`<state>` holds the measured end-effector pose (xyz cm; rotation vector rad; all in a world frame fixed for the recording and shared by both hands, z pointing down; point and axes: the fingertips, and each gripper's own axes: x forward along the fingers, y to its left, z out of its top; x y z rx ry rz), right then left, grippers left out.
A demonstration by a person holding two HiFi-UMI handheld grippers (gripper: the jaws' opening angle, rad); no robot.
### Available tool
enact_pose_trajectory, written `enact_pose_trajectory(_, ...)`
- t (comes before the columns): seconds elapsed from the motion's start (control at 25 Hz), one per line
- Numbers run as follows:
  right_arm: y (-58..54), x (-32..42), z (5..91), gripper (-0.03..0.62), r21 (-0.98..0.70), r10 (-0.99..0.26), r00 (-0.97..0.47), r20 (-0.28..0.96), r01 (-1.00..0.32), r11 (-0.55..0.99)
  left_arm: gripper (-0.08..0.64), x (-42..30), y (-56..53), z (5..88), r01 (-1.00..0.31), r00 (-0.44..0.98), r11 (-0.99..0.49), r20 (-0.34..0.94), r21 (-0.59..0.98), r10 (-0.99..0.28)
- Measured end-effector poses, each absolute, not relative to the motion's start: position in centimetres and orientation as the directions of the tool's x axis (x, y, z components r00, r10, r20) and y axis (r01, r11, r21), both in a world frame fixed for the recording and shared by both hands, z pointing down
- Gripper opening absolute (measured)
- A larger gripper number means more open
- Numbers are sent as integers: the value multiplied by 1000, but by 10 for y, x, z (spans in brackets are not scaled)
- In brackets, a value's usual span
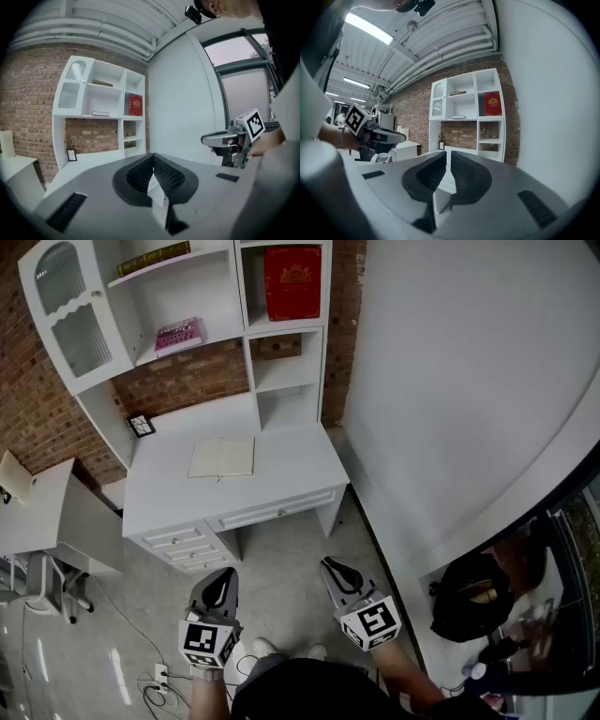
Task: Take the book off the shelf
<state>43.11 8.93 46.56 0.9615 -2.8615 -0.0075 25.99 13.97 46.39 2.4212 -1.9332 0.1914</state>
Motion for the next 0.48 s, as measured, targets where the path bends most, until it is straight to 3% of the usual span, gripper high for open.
enact_pose_trajectory(0.48,96,351,456,38,36,-601,-792,108,-601,799,9,172,160,466,-981,184,-190,125,-34,-975)
